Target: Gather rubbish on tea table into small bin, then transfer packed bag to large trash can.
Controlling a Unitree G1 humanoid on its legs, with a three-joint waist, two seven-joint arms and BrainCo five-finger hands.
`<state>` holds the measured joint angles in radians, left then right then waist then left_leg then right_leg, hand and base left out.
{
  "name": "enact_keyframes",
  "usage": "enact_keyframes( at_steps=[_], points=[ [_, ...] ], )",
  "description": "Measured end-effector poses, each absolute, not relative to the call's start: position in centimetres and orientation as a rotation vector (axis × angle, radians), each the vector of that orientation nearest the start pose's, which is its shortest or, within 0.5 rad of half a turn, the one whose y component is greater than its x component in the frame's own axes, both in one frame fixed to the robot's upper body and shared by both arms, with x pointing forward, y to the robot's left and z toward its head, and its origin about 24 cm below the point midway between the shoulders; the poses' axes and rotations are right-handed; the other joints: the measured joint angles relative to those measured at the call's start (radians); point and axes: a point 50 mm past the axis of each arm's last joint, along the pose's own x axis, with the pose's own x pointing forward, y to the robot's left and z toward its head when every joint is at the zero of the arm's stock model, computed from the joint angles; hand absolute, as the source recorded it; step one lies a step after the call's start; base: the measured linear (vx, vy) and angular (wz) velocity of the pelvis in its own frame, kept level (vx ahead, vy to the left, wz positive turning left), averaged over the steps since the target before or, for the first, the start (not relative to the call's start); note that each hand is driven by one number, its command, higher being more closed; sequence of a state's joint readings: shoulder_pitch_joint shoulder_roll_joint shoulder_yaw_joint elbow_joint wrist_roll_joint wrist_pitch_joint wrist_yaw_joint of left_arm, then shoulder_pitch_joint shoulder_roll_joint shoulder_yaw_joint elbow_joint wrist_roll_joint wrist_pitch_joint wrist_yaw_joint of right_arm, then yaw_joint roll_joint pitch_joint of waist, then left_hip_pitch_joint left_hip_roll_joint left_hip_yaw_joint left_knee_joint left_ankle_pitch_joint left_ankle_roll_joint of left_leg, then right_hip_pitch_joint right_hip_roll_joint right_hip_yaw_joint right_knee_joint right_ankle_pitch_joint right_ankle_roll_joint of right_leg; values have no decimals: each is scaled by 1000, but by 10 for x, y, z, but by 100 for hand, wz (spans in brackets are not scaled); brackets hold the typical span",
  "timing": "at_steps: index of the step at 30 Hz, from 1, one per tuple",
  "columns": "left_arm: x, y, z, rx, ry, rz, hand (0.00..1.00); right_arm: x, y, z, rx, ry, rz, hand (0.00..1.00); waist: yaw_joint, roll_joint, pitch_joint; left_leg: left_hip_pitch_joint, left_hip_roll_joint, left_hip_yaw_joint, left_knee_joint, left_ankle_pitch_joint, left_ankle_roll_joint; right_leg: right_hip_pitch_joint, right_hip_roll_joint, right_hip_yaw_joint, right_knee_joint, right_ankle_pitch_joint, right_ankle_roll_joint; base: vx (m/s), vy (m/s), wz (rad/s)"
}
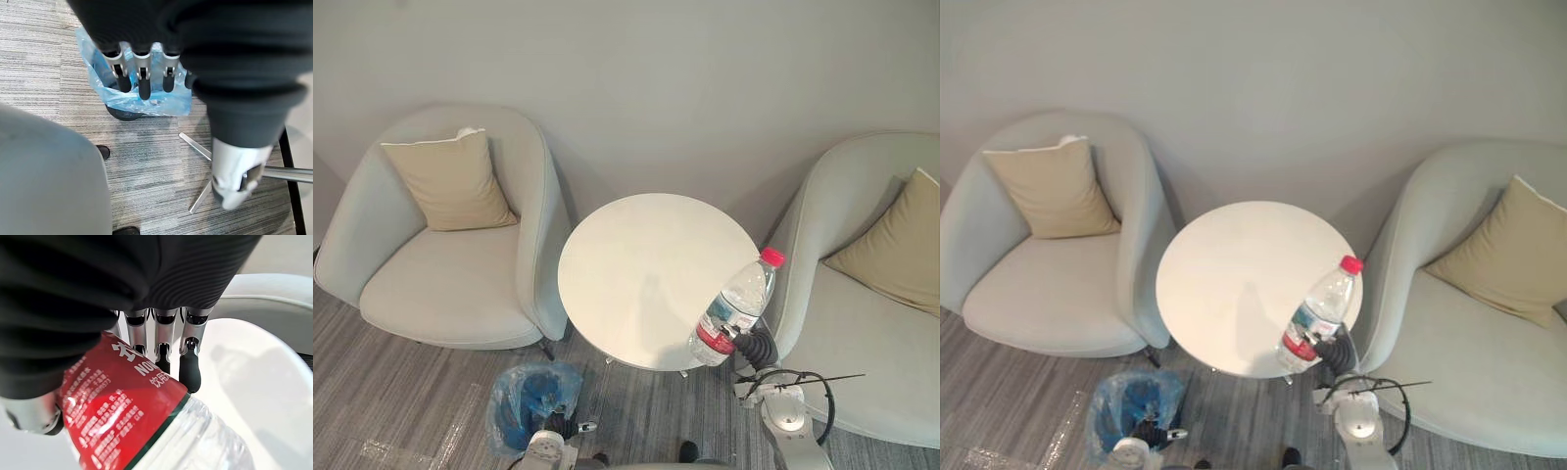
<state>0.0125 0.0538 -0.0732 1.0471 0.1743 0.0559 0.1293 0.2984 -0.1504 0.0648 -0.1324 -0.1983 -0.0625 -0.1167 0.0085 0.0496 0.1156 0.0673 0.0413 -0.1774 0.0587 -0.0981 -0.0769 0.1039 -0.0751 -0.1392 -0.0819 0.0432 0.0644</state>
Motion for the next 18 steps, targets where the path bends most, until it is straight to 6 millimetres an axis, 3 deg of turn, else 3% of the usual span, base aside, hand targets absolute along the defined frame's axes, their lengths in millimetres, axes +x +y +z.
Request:
enact_keyframes(
  at_steps=[3,5,6,7,8,9,10,12,14,18],
  points=[
    [123,159,-157,281,1071,-3,0,192,-173,39,-337,-22,-79,100,1,8,-1,-56,-17,-48,4,38,10,-61,-31,-86,124,-73,2,-60,-2,83],
    [126,160,-155,274,1053,10,0,200,-169,50,-328,-81,-83,100,3,0,2,-120,-41,10,40,78,59,-121,-72,-128,212,-112,-1,-92,23,87],
    [128,162,-153,267,1040,24,0,206,-167,57,-320,-116,-92,100,1,-18,4,-142,-67,63,22,145,99,-149,-110,-147,228,-117,-18,-105,66,81],
    [129,163,-152,266,1035,31,0,212,-166,63,-318,-149,-98,100,2,-25,10,-146,-55,166,15,127,129,-153,-136,-199,216,-94,-14,-105,80,101],
    [130,161,-153,267,1039,23,0,215,-167,65,-327,-161,-107,100,1,-12,5,-159,-23,278,78,71,114,-153,-140,-233,223,-94,-14,-66,64,74],
    [130,160,-153,271,1042,16,0,216,-168,65,-328,-163,-109,100,-2,-9,3,-159,-12,319,93,55,115,-152,-144,-246,225,-94,-14,-42,79,99],
    [128,156,-154,305,1046,-25,0,218,-176,62,-353,-150,-154,100,-19,-6,3,-128,18,463,84,27,93,-134,-154,-296,223,-89,1,-24,70,90],
    [128,154,-155,333,1046,-57,0,218,-184,56,-377,-119,-188,100,-24,-11,3,-100,6,467,10,58,44,-120,-154,-316,210,-79,17,-49,111,75],
    [128,162,-155,396,1042,-85,0,217,-182,41,-360,-55,-198,100,-17,-40,1,-73,-39,438,-103,119,68,-110,-160,-309,152,-47,38,-93,169,35],
    [127,164,-155,404,1041,-83,0,216,-171,13,-385,63,-140,100,-9,-42,6,-46,-85,429,-131,117,86,-105,-195,-267,178,-53,56,-23,139,7]
  ],
)
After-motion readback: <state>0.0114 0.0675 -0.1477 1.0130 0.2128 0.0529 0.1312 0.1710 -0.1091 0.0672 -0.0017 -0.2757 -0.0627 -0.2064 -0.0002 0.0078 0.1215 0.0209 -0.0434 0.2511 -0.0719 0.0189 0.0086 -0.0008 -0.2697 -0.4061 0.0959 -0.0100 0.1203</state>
